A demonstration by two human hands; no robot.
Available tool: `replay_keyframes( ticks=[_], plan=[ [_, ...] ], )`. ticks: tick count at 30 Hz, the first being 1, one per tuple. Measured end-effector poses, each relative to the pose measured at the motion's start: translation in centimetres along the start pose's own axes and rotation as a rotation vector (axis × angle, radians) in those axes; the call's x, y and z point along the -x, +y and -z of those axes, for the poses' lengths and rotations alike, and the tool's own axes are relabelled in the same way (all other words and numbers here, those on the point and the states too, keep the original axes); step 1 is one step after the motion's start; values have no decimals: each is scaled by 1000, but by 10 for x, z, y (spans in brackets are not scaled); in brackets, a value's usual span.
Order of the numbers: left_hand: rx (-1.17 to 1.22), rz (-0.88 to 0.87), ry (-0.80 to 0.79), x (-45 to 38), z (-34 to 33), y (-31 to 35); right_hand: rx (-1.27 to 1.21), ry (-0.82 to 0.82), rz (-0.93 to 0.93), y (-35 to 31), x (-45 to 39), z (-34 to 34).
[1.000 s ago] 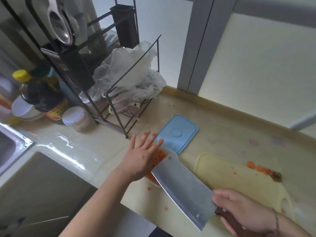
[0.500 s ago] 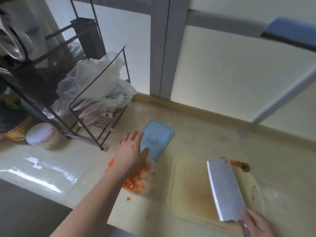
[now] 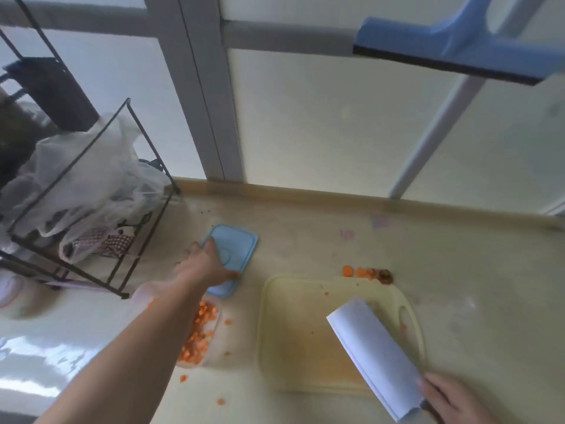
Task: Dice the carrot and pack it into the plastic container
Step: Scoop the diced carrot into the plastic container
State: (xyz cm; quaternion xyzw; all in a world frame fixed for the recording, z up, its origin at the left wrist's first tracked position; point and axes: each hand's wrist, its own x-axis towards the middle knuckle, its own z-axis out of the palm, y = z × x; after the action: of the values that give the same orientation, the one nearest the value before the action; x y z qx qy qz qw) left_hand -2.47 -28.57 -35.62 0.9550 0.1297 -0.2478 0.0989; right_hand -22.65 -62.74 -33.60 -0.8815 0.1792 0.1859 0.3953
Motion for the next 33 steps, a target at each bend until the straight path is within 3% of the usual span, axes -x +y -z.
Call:
replay_keyframes(
  ticks=[1, 2, 3, 6, 9, 18, 24, 27, 29, 31, 33],
  plan=[
    [-11, 4, -3, 0, 1, 1, -100, 106, -40, 68, 11, 37],
    [-15, 10, -4, -1, 2, 2, -95, 306, -59, 84, 7, 34],
    [-15, 18, -4, -2, 1, 3, -203, 305, -114, 97, 8, 46],
    [-8, 42, 5, -6, -4, 4, -56, 426, -220, 124, -1, 71],
    [-5, 74, 5, -6, -11, 8, -133, 484, -330, 152, -27, 102],
    [-59, 87, 29, 2, -14, 23, 296, 492, -353, 165, -61, 122],
    [-22, -8, 199, 14, -11, 38, 401, 507, -384, 163, -65, 116],
    [61, -121, 318, 25, -2, 43, 372, 575, -288, 130, -72, 118],
    [99, -234, 371, 38, 5, 51, 229, 591, -132, 60, -74, 107],
    [84, -365, 414, 53, 8, 45, 27, 378, 151, -26, -84, 78],
    [-9, -514, 496, 66, 7, 30, -223, 91, 224, -95, -91, 45]
  ],
)
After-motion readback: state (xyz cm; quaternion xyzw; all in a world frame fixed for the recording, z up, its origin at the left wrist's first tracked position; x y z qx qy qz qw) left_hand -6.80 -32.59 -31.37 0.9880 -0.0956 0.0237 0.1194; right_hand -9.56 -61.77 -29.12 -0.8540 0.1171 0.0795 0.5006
